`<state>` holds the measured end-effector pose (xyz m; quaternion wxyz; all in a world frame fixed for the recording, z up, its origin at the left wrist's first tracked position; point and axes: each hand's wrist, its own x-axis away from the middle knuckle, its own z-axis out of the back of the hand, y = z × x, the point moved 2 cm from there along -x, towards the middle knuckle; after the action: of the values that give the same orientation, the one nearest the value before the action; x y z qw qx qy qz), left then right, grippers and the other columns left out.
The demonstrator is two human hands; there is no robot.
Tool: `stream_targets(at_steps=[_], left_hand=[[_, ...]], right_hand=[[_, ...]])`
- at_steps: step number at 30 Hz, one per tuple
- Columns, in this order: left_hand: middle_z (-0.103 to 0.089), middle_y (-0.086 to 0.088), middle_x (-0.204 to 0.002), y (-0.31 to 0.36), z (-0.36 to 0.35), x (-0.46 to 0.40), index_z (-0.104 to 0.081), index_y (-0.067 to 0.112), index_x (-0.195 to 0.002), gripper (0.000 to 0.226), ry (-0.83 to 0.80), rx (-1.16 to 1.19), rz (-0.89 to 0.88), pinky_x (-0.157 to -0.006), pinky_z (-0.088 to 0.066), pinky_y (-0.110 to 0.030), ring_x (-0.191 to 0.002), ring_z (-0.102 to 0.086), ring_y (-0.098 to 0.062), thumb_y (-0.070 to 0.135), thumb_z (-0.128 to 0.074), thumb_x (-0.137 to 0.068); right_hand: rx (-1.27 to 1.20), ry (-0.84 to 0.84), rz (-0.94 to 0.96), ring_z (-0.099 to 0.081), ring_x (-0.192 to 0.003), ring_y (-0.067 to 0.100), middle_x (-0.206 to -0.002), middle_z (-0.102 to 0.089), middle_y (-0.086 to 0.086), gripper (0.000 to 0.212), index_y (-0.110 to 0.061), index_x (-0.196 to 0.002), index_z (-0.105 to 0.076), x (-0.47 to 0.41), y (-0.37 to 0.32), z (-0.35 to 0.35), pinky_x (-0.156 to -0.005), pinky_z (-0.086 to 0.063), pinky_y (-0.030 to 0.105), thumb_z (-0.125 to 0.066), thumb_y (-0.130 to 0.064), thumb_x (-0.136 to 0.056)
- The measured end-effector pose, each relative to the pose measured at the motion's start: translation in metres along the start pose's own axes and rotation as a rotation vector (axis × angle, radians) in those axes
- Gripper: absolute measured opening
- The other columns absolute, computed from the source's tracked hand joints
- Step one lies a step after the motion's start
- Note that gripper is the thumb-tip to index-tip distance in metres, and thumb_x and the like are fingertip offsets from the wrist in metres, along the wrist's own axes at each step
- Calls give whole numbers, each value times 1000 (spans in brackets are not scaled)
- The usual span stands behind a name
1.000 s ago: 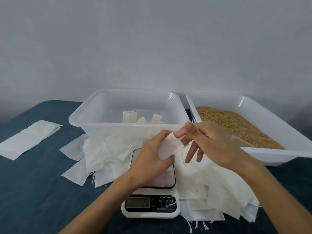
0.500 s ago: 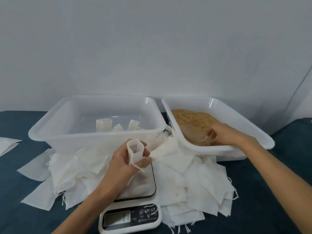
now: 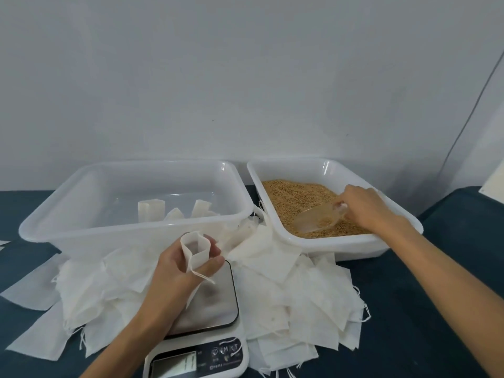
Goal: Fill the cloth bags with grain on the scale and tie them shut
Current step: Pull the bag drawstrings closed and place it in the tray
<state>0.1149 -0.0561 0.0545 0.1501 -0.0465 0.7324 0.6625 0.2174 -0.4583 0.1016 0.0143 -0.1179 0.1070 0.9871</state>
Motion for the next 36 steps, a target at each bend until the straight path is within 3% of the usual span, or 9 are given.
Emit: stream_targets(at_steps=[4,8,12,21,24,27,31,33,36], left_hand=[[-72,-14,-93,1,0,1,-69,5,-95,27,6,6,-11,-74,-54,-23,-98,-68,-36,16,-82,-73],[-73,-13,-92,2,0,1,-69,5,-95,30,7,6,-2,-73,-53,-23,-87,-67,-21,17,-82,-71],[-73,-12,-92,0,0,1,-71,9,-94,31,0,-9,11,-73,-54,-24,-85,-67,-17,14,-88,-69],[-74,-10,-93,0,-1,2,-73,19,-89,21,5,-15,5,-73,-53,-20,-83,-68,-13,21,-82,-70],[-73,-11,-93,0,-2,2,-73,19,-90,29,0,-35,11,-79,-53,-29,-85,-68,-15,17,-93,-69],[-73,-12,-93,-1,-2,2,-72,17,-89,26,13,-33,18,-81,-50,-37,-86,-67,-17,16,-89,-69],[-74,-10,-93,-1,-1,2,-73,19,-90,29,5,-48,19,-76,-54,-26,-85,-68,-16,18,-90,-67],[-75,-9,-93,-2,0,2,-74,20,-90,34,12,-44,10,-75,-54,-22,-85,-68,-15,19,-95,-63],[-75,-7,-94,-1,1,2,-74,20,-88,21,6,-33,-9,-76,-53,-30,-85,-68,-14,23,-81,-69]], right_hand=[[-255,-101,163,-56,-81,10,-89,-62,-12,30,-22,-97,-77,2,-20,-5,-63,-33,14,-66,3,-88],[-451,-182,134,-62,-95,9,-103,-71,-6,29,-20,-103,-78,1,-15,-8,-85,-48,23,-72,2,-86],[-698,-256,105,-64,-88,0,-99,-74,-11,33,-29,-102,-78,6,-3,-10,-73,-45,10,-80,-4,-82],[-720,-220,28,-65,-98,8,-104,-74,-8,34,-25,-110,-76,10,18,-11,-92,-49,27,-79,-5,-83],[-587,-166,-3,-60,-99,8,-107,-68,-13,30,-25,-108,-77,13,26,-10,-91,-46,29,-79,-9,-83],[-376,-98,19,-52,-93,7,-98,-61,-18,25,-26,-105,-78,14,27,-5,-82,-39,27,-76,-10,-85],[-469,-171,83,-59,-89,5,-86,-60,-24,36,-34,-89,-74,14,14,-2,-70,-38,16,-69,1,-86],[-546,-215,104,-61,-91,2,-91,-66,-21,33,-33,-90,-77,13,7,-4,-71,-40,12,-73,-1,-86],[-673,-237,87,-59,-100,-3,-103,-69,-20,32,-32,-101,-78,13,4,-5,-82,-39,11,-82,-7,-80]])
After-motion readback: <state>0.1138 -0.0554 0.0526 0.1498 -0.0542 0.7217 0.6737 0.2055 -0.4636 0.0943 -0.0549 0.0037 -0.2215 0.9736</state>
